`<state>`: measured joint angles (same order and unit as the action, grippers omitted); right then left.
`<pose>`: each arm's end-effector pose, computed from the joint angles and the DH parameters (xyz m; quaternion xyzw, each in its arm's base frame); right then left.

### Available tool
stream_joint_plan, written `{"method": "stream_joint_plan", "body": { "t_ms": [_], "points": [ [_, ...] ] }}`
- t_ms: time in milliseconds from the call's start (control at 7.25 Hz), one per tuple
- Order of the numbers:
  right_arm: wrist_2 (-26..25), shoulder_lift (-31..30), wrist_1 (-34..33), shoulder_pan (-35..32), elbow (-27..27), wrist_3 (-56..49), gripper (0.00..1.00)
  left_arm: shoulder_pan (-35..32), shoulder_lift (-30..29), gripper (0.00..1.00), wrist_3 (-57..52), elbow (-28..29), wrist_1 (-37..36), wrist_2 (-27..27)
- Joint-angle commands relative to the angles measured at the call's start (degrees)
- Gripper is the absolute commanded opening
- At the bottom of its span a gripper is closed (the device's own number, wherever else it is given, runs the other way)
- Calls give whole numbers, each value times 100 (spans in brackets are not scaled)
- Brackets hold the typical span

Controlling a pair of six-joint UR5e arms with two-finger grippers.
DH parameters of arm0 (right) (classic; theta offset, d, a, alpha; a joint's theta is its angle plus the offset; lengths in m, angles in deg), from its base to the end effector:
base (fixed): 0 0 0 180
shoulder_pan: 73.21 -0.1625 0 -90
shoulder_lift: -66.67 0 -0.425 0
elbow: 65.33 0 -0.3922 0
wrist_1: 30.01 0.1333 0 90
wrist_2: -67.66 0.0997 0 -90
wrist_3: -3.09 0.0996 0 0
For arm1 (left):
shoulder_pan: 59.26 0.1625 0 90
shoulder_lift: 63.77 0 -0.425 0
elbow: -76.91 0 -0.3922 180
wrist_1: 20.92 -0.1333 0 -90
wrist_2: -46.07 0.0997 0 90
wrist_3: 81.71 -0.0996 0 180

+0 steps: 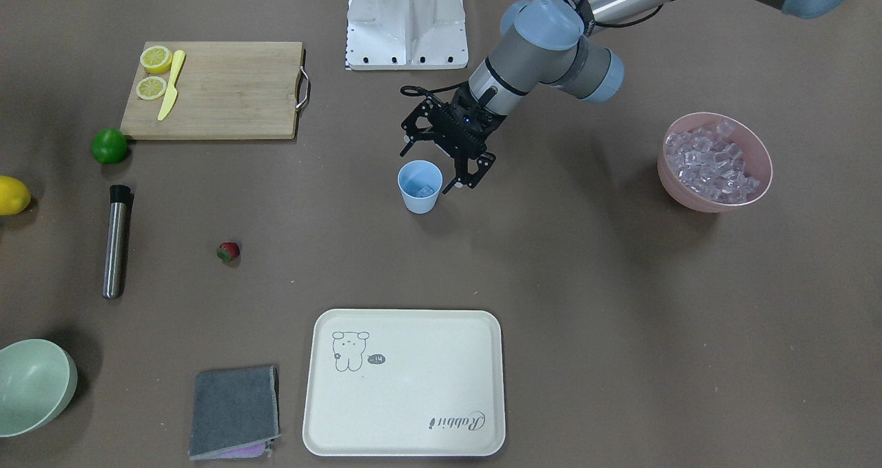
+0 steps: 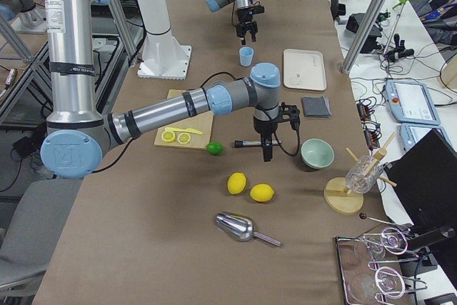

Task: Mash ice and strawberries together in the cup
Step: 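Return the left gripper over the pink ice bowl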

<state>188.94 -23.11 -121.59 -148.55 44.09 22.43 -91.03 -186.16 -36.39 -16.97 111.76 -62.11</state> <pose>-0.0456 -0.4968 0.5057 0.0667 -0.2988 -0.0034 0.9520 0.5038 -0.4322 0.2096 0.2926 0.5686 0.1855 0.7461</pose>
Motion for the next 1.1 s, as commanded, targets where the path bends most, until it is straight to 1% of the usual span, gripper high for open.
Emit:
{"method": "stream_joint_plan", "body": {
  "t_ms": [0,138,276,414,551,689,965],
  "points": [
    [18,-5,0,1,-8,0,100,-781,277,96,-67,-245,-84,-1076],
    [27,-5,0,10,-8,0,100,-1056,443,96,-493,-280,-93,-1396],
    [53,-49,0,10,0,0,100,-1129,792,96,-924,-463,-93,-1486],
    [71,-58,0,10,-8,0,100,-1347,1092,96,-1320,-596,-93,-1731],
    [71,-58,0,10,-17,0,100,-1715,1338,95,-1750,-606,-93,-2142],
    [62,-58,0,19,-17,0,100,-1971,1645,95,-2285,-623,-84,-2425],
    [62,-58,0,36,-17,0,100,-2157,2217,95,-3331,-632,-67,-2515]
  ]
}}
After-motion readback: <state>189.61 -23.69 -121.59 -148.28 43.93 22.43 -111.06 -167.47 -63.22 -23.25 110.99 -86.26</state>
